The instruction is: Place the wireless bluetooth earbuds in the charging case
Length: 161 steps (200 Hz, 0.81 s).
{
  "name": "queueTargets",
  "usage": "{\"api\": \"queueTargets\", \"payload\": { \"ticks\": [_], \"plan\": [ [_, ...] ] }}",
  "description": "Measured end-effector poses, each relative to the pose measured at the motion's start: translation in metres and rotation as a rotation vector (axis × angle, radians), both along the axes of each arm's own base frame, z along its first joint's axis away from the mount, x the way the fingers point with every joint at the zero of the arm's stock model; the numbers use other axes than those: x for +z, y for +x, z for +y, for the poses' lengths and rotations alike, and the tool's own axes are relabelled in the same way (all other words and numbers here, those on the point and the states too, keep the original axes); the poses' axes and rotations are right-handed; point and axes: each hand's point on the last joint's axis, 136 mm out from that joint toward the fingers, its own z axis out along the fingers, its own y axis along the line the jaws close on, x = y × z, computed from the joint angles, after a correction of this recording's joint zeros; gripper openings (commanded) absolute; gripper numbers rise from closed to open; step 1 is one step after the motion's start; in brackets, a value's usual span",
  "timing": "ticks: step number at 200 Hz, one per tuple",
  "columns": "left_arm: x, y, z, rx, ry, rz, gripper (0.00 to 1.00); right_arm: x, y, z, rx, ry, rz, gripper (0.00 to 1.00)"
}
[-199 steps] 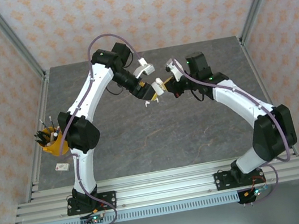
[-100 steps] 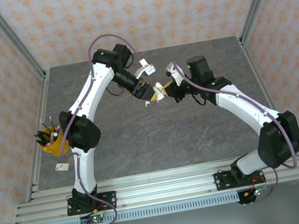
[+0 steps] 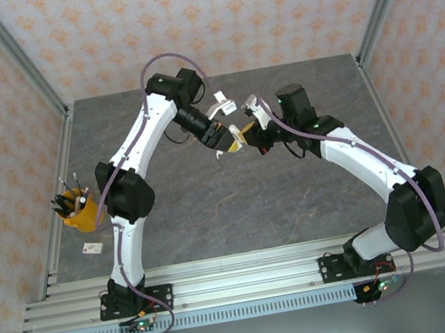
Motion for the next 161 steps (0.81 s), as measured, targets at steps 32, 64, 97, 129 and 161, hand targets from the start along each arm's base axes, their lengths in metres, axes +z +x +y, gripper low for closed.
{"api": "queueTargets", "payload": {
  "ticks": [32,64,97,129,161],
  "plan": [
    [-0.0002,-0.0008,0.0004,0.0,0.002,0.005,0.58,-0.0008,-0.0005,-0.0002,0.0,-0.002,0.004,0.0],
    [0.0003,-0.0016,0.0003,-0.001,0.001,0.009,0.51,-0.0008,-0.0005,-0.0002,0.0,-0.002,0.004,0.0],
    [0.0007,-0.0018,0.0,-0.001,-0.003,0.011,0.48,-0.0006,-0.0005,-0.0002,0.0,-0.002,0.003,0.0],
    [0.0027,-0.0027,-0.0011,-0.002,-0.014,0.018,0.43,-0.0007,-0.0006,-0.0003,0.0,-0.002,0.004,0.0],
    [0.004,-0.0032,-0.002,-0.004,-0.023,0.02,0.39,-0.0006,-0.0006,-0.0002,0.0,-0.001,0.004,0.0]
  ]
}}
